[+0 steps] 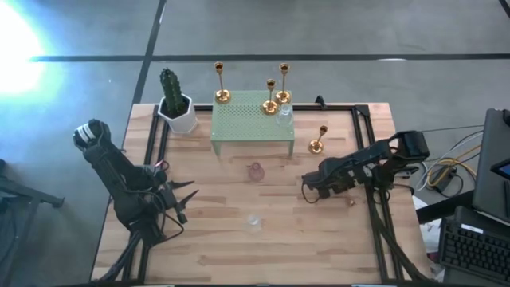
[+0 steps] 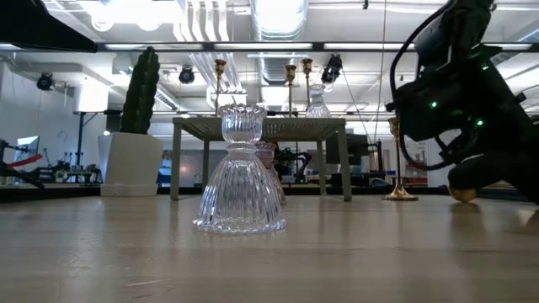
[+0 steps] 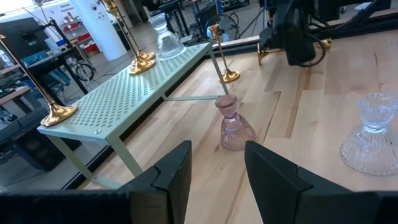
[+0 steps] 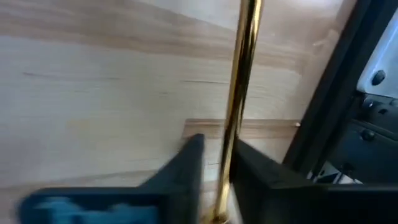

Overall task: Pick & Place candle stick holders
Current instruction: Put the gold candle holder on the shelf

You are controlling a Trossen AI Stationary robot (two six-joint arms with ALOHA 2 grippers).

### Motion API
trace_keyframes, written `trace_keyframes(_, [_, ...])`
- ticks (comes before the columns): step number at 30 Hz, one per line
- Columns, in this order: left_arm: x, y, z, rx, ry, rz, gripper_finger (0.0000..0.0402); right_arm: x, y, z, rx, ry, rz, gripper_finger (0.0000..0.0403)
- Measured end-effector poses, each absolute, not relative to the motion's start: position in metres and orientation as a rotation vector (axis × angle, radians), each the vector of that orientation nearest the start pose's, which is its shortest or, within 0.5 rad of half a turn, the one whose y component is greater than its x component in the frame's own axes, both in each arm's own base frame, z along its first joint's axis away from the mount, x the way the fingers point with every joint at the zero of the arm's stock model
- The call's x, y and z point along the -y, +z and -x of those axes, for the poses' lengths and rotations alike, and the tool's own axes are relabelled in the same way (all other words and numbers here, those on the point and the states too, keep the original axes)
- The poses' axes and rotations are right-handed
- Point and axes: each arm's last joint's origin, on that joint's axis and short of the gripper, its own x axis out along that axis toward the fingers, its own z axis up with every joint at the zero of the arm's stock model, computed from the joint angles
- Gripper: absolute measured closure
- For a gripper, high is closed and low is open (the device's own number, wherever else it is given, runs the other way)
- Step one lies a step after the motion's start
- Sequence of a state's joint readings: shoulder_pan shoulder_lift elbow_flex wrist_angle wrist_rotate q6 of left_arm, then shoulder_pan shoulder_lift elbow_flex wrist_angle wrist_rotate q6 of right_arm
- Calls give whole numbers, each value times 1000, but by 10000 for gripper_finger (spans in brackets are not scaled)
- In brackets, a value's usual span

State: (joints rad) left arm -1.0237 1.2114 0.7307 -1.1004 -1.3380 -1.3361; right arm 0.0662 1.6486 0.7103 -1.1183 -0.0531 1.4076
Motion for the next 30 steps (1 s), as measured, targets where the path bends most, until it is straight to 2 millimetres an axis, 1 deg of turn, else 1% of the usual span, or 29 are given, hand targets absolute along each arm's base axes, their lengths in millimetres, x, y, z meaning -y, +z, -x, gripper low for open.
trace_keyframes(1, [132,216,-113,-292,516,-174,248,-14,122,-189,-1698,-1331,-835,373])
trace_keyframes(4, [132,216,-113,-294,515,-173,248,-14,131,-187,-1711,-1318,-844,389])
trace_keyframes(7, [132,216,-113,-304,514,-168,248,-20,136,-184,-1770,-1288,-870,390])
trace_keyframes(11, [132,216,-113,-307,513,-168,248,-34,148,-186,-1860,-1227,-841,392])
trace_keyframes(13, [132,216,-113,-307,513,-170,248,-41,158,-186,-1888,-1225,-790,392])
trace_keyframes(17, [132,216,-113,-308,511,-185,248,-56,182,-195,-1903,-1174,-739,393])
trace_keyframes(20, [132,216,-113,-311,508,-198,248,-68,203,-206,-1906,-1054,-728,393])
trace_keyframes(24, [134,220,-115,-299,507,-208,248,-86,235,-214,-1909,-872,-652,393])
trace_keyframes(28, [136,225,-116,-259,510,-228,248,-105,258,-220,-1840,-684,-537,393])
trace_keyframes(30, [136,228,-118,-255,513,-235,248,-112,268,-221,-1799,-622,-491,393])
